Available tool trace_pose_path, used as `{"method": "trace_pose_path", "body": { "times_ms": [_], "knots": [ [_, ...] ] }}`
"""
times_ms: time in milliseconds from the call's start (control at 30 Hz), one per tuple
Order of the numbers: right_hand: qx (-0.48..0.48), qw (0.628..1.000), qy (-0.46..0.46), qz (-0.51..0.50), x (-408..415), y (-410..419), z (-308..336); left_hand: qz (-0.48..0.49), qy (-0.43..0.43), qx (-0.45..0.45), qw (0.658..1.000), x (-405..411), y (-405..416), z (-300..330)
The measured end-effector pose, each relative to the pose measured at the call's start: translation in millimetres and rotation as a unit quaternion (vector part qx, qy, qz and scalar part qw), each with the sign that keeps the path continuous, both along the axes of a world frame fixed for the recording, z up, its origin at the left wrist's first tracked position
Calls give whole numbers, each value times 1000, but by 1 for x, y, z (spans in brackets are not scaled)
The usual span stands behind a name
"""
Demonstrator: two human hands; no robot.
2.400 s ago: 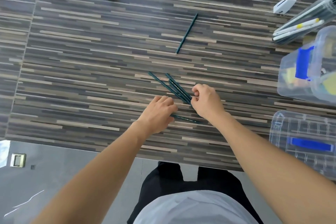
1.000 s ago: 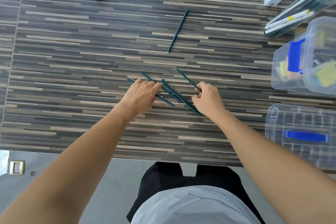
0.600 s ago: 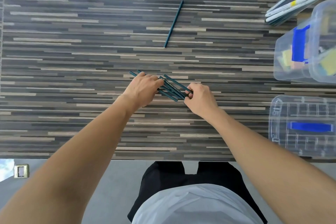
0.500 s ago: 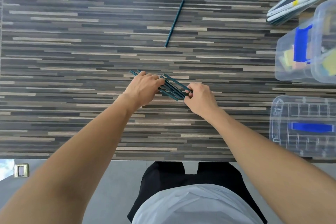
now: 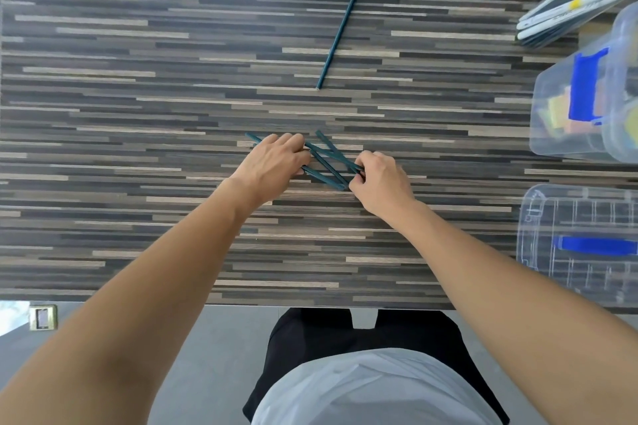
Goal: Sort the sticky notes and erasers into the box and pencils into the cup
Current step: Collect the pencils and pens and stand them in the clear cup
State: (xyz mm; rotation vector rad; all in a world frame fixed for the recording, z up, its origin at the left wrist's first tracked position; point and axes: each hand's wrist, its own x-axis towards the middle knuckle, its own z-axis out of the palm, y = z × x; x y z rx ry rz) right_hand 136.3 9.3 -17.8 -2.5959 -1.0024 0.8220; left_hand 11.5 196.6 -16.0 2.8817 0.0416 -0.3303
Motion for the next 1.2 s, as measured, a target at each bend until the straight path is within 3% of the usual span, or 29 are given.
{"method": "trace_pose_path", "body": {
  "times_ms": [300,433,533,600,700,900,1200],
  "knots": [
    [16,994,19,-109,13,-10,7,21,13,5,1000,-22,9,17],
    [7,990,35,-135,12,-17,14,129,31,-49,990,-29,18,27],
    [-6,990,33,-137,4,-23,19,272,-3,-34,962,-27,26,29],
    [-22,991,8,-129,-2,-24,22,378,-34,-40,924,-12,32,29],
    [-33,994,-20,-103,-12,-22,22,484,-51,-131,864,21,41,27],
    [-4,999,-10,-52,-22,-18,14,495,-64,-246,831,91,47,26],
    [25,999,21,-10,-18,-7,7,467,-44,-259,844,164,58,1]
  ]
}}
